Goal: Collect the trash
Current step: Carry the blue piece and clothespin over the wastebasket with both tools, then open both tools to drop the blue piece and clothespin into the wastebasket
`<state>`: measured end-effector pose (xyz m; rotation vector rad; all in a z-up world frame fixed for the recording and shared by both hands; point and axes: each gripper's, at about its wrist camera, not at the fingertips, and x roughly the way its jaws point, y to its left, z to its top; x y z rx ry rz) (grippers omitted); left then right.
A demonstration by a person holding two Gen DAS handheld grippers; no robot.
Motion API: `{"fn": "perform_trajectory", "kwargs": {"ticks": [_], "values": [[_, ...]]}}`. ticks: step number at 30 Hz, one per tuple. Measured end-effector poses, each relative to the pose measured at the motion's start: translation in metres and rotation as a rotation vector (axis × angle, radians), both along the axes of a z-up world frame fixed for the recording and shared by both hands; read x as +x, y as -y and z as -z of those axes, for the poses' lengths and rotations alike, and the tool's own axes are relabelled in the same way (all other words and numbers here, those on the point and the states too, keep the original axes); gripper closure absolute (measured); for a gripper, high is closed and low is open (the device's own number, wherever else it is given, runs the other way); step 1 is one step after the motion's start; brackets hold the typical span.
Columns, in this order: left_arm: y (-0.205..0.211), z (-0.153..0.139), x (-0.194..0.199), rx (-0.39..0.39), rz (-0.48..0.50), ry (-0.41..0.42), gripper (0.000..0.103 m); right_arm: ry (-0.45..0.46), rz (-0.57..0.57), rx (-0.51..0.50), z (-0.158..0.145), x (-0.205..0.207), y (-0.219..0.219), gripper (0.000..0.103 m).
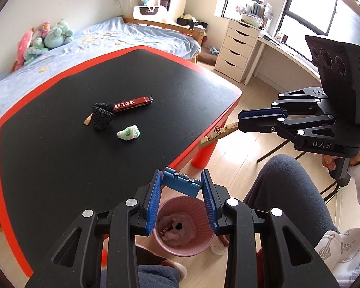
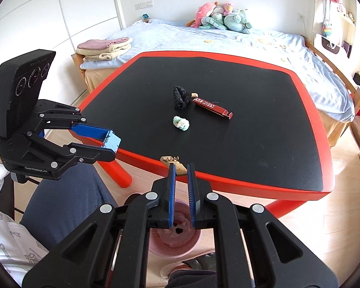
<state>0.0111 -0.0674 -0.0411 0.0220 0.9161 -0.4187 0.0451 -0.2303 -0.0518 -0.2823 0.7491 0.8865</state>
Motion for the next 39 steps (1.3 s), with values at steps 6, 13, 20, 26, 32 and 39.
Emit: {"fn": "perform_trajectory", "kwargs": {"ticks": [6, 13, 20, 26, 32, 39], "values": [[0.007, 0.001, -0.011, -0.001, 0.010, -0.007, 0.070, -0.037, -0.003, 0.009, 0.006, -0.016, 0.010, 0.094], [0.016, 0.003, -0.023, -0.008, 0.036, -0.015, 0.070, -0.058, -0.015, 0.014, 0.009, -0.030, 0.014, 0.094], [0.021, 0.005, -0.027, -0.012, 0.044, -0.001, 0.019, -0.045, 0.019, -0.012, 0.012, -0.029, 0.017, 0.029], [0.016, 0.004, -0.028, 0.016, -0.011, 0.004, 0.009, -0.043, 0.060, -0.001, 0.011, -0.026, 0.023, 0.011], [0.008, -0.003, -0.035, 0.023, -0.049, 0.021, 0.008, -0.051, 0.083, 0.017, 0.010, -0.028, 0.028, 0.006], [0.003, -0.008, -0.041, 0.034, -0.080, 0.024, 0.008, -0.051, 0.079, 0.024, 0.007, -0.033, 0.029, 0.004]]}}
